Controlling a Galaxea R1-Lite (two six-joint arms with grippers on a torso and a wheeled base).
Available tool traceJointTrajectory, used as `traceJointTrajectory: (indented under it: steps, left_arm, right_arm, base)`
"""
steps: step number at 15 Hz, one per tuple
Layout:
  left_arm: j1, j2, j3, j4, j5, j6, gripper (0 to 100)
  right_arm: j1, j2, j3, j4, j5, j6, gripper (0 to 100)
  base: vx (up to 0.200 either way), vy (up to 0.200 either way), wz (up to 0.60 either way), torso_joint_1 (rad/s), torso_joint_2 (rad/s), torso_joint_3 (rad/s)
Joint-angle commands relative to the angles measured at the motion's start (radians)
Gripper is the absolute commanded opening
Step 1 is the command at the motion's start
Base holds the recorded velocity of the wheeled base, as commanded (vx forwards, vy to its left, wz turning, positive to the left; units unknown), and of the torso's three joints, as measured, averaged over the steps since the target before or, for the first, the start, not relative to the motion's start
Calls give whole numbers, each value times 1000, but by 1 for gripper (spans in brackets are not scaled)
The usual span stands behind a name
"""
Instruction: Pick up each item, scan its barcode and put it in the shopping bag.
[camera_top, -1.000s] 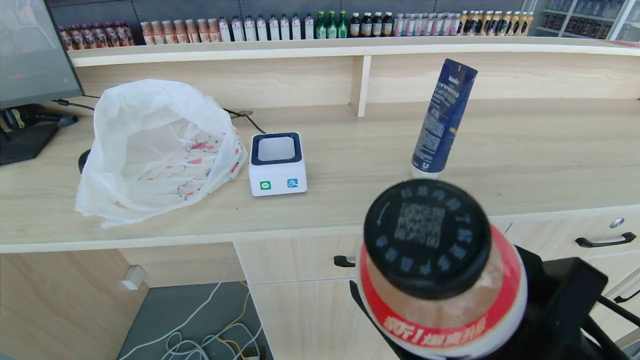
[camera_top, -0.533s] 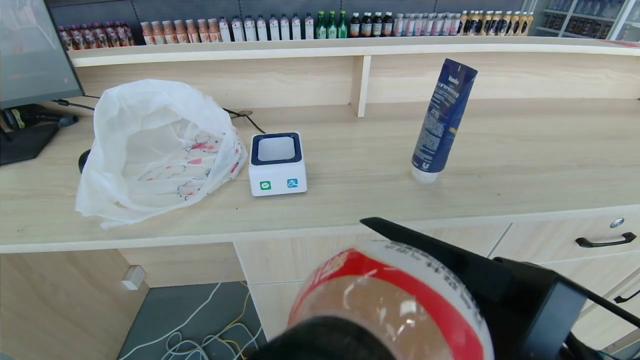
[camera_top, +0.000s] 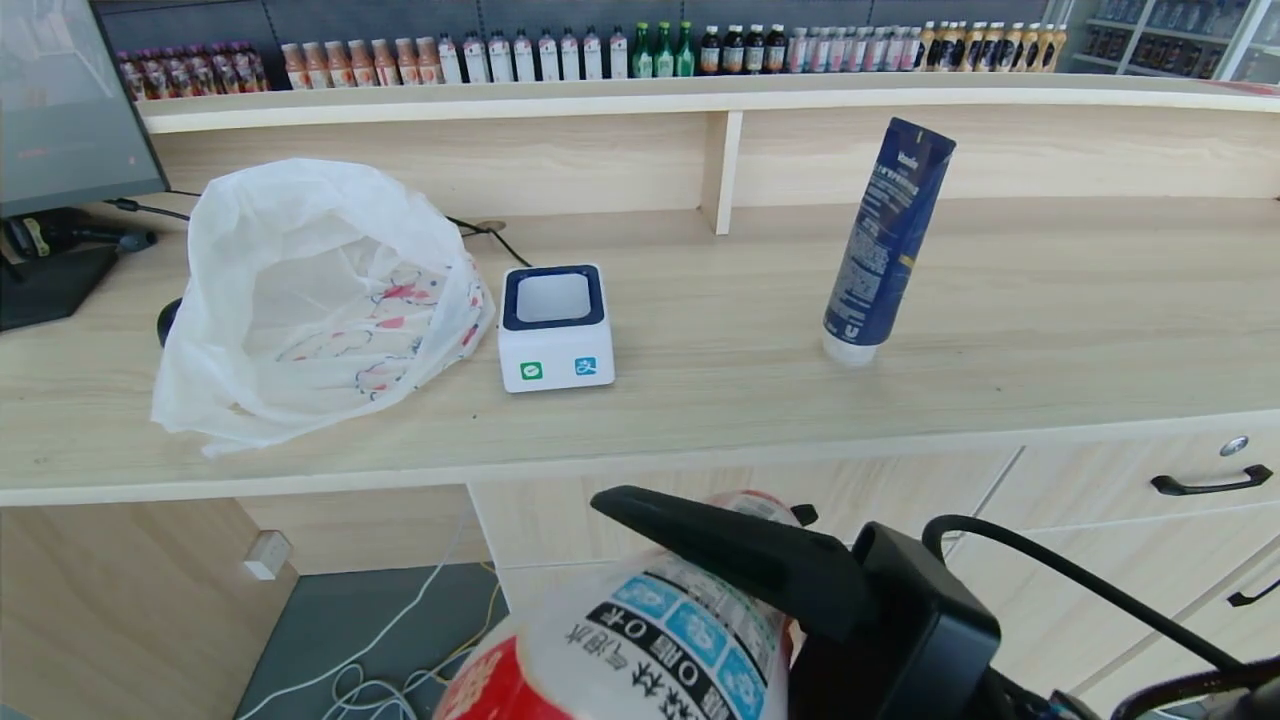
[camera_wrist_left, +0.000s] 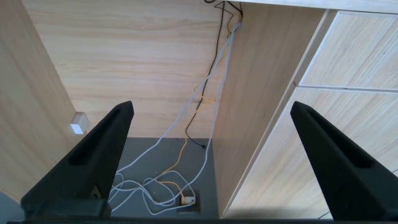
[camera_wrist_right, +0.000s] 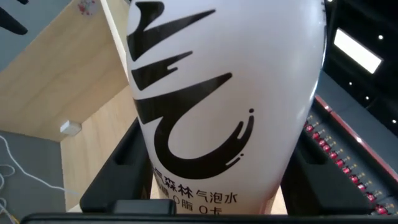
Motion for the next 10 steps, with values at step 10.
traceJointTrajectory:
  steps: [10]
  left_arm:
    - [0,0,0,0,0,-1,100]
  right_arm:
    - [29,13,-4,-2,71,-182,0]
  base:
    - [0,0,0,0,0,0]
